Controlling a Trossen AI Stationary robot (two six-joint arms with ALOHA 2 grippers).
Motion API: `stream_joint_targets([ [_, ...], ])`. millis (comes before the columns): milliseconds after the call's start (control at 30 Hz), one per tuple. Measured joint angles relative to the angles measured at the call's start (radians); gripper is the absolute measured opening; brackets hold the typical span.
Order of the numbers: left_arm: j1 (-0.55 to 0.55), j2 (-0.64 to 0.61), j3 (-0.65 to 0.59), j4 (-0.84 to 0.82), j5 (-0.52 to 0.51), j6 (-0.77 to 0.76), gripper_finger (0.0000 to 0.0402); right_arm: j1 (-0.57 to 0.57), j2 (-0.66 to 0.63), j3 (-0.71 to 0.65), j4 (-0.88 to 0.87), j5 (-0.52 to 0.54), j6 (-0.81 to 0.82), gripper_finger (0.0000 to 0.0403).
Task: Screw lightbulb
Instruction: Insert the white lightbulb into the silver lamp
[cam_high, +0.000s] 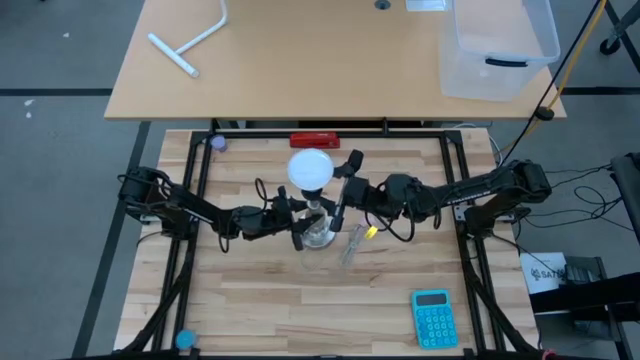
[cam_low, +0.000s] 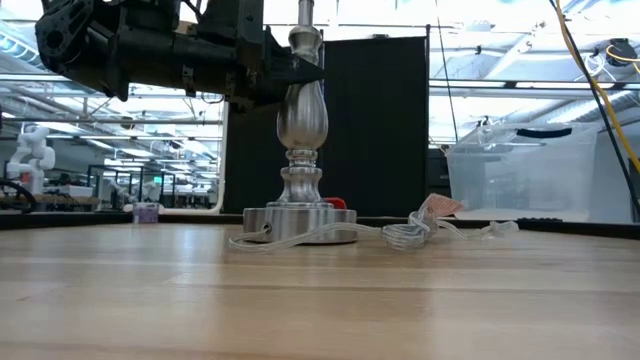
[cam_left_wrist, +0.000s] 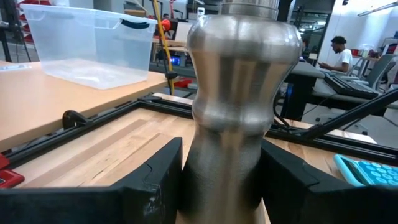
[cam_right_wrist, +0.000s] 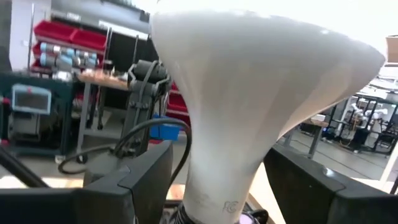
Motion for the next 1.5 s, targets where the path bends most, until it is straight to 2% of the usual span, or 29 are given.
stream_joint_targets([
  [267,0.001,0.003,-0.002,0.005,0.024,-0.02,0.0225,0.002,-0.1,0.0,-0.153,-0.006,-0.011,0.0242],
  [533,0.001,0.003,-0.003,0.029,0.019,-0.026,0.0232,0.002,-0.18,0.0,-0.324,-0.007,-0.035,0.0242],
  [867,-0.003,0.001,-0.002,0.045,0.026,-0.006,0.0233,0.016,-0.284,0.0,-0.662,-0.007,-0.043,0.0242],
  [1033,-0.026,-0.051,-0.001,0.04,0.032,0.022,0.0234,0.015,-0.297,0.0,-0.802,-0.006,0.001,0.0242],
  [1133,-0.049,-0.103,-0.001,0.005,0.031,0.069,0.0234,0.015,-0.289,0.0,-0.822,0.011,0.004,0.024],
  [1300,-0.091,-0.231,-0.001,-0.088,0.009,0.137,0.0233,0.014,-0.287,-0.023,-0.769,0.084,0.001,0.0202],
  [1500,-0.142,-0.411,0.0,-0.198,-0.082,0.252,0.0194,0.01,-0.287,-0.087,-0.558,0.114,-0.053,0.0101],
])
